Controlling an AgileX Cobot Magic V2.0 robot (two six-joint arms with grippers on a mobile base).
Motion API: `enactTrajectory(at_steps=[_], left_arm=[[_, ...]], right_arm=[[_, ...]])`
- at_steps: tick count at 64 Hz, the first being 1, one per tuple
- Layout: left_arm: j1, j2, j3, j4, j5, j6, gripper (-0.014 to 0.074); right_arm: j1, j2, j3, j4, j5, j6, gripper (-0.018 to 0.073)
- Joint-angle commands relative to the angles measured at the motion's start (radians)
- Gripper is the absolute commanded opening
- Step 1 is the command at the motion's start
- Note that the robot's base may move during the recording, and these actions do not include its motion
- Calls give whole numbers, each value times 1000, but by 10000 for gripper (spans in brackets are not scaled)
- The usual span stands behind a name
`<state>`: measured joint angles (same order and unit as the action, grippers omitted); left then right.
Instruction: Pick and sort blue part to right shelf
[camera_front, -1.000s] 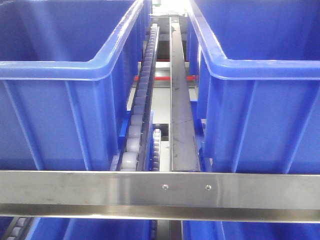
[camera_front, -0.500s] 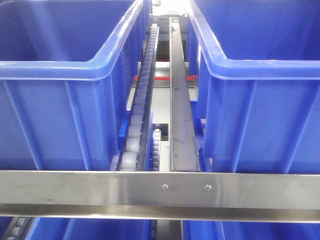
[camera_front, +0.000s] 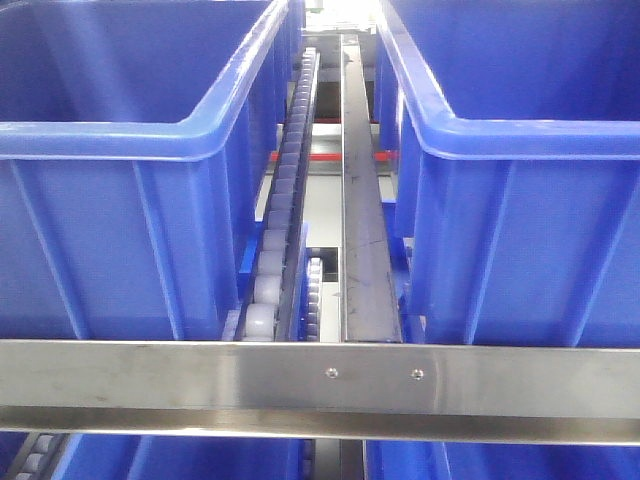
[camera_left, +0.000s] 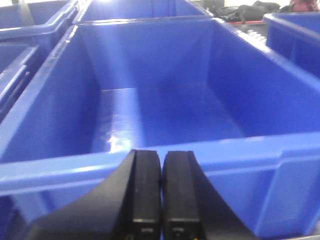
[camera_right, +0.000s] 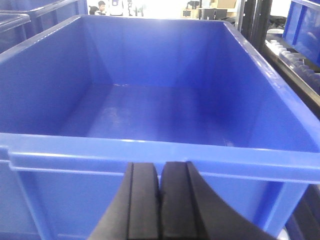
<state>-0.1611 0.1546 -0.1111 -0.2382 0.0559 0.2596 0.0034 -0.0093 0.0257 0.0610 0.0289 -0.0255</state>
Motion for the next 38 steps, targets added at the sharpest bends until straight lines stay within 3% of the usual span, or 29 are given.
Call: enactTrajectory(at_steps=[1, 5, 11, 22, 38], left_arm=[[33, -53, 5, 14, -85, -28, 134], [68, -103, 32, 63, -88, -97, 134], [125, -166, 55, 198, -86, -192, 134], [150, -183, 116, 186, -102, -196, 134], [119, -183, 142, 173, -103, -196, 134]], right_arm=[[-5, -23, -17, 3, -94, -2, 22], [-5, -23, -17, 3, -94, -2, 22], [-5, -23, -17, 3, -94, -2, 22], [-5, -22, -17, 3, -94, -2, 22], [-5, -22, -17, 3, -94, -2, 22]])
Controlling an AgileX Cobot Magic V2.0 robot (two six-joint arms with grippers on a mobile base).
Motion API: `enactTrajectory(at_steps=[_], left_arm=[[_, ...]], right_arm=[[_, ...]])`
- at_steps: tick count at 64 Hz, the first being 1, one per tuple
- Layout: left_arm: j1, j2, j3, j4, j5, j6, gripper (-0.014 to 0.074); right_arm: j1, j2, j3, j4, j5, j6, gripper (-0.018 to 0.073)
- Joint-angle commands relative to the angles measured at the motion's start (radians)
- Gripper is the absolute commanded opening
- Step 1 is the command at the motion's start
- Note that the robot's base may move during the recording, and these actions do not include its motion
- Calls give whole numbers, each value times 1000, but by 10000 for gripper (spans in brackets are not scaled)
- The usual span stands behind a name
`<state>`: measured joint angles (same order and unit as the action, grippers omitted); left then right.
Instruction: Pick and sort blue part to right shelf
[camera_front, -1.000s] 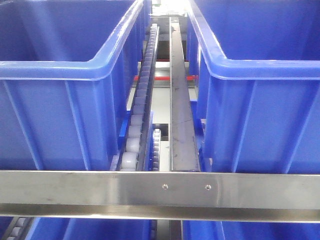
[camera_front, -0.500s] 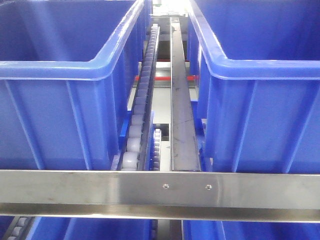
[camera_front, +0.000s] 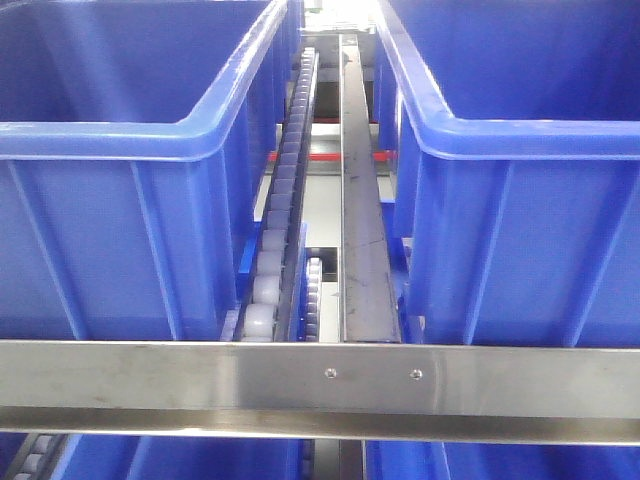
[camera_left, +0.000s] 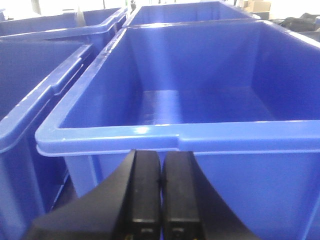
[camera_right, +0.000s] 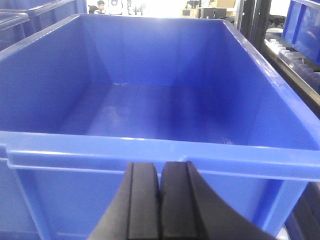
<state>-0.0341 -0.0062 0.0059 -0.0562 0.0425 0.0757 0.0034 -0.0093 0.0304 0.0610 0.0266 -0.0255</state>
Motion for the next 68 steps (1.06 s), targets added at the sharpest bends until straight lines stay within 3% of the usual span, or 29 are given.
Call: enactTrajectory(at_steps=[1, 68], left_arm=[[-8, -23, 25, -9, -89, -12, 134], [-8, -23, 25, -9, -89, -12, 134]], right_arm=[[-5, -22, -22, 3, -92, -2, 22], [-5, -22, -22, 3, -92, -2, 22]])
